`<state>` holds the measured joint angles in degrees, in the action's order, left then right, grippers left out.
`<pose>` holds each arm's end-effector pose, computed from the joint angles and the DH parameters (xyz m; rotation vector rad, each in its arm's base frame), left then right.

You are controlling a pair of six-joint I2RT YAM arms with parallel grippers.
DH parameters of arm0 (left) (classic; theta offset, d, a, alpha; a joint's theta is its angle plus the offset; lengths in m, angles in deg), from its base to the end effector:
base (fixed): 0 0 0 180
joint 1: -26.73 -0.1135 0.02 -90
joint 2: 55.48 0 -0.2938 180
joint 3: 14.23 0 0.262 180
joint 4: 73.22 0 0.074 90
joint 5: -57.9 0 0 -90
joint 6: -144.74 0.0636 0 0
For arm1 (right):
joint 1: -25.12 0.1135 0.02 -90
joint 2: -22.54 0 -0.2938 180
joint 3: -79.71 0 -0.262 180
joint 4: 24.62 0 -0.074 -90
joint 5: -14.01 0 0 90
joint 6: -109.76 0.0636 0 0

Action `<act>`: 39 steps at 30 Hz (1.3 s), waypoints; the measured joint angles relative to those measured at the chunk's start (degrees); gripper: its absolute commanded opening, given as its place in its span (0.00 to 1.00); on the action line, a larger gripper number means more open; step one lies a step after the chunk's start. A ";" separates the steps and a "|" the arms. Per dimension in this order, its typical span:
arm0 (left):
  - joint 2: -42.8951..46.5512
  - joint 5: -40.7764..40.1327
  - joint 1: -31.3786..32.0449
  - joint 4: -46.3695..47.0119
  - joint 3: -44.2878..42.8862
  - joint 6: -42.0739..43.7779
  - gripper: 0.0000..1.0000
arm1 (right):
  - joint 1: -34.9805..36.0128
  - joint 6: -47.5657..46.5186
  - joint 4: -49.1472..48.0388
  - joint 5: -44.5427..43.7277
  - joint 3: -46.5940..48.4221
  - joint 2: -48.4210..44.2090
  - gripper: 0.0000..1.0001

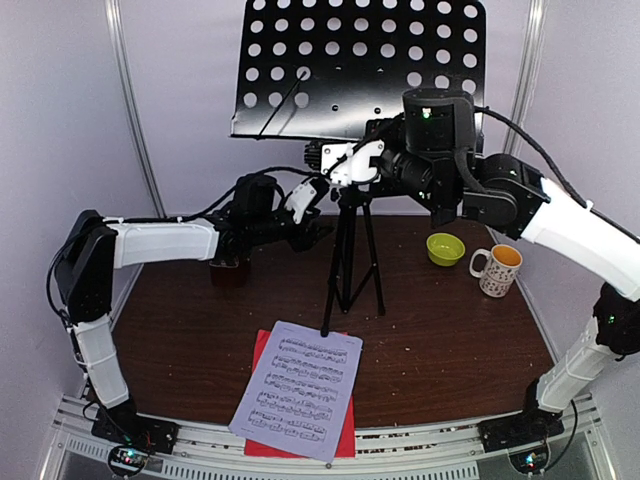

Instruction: Set up the instrument practice props

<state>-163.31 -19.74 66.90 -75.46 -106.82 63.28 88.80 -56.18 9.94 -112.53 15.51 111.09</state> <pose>0.3676 -0.3281 0.2834 0.9229 1.6721 -0.5790 0.1978 0.3145 0.5113 -1.3862 1.0216 -0.6982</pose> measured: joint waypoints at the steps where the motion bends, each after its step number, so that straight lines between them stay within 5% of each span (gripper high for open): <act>1: 0.52 -0.15 -0.24 -0.28 1.14 -0.59 0.56 | 0.26 -0.22 -0.50 -0.11 -0.02 0.09 0.00; 15: 21.29 -2.10 -0.94 3.50 21.49 -10.01 0.63 | 2.21 -3.54 -11.02 -3.61 -3.63 1.09 0.00; 39: 14.58 0.57 3.98 7.04 17.77 -17.53 0.61 | 0.90 -5.49 -17.00 -7.04 -3.63 3.72 0.00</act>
<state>-148.73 -19.17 70.87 -68.42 -89.05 45.75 89.69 -61.67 -7.06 -119.57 11.88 114.81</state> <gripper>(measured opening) 0.627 0.010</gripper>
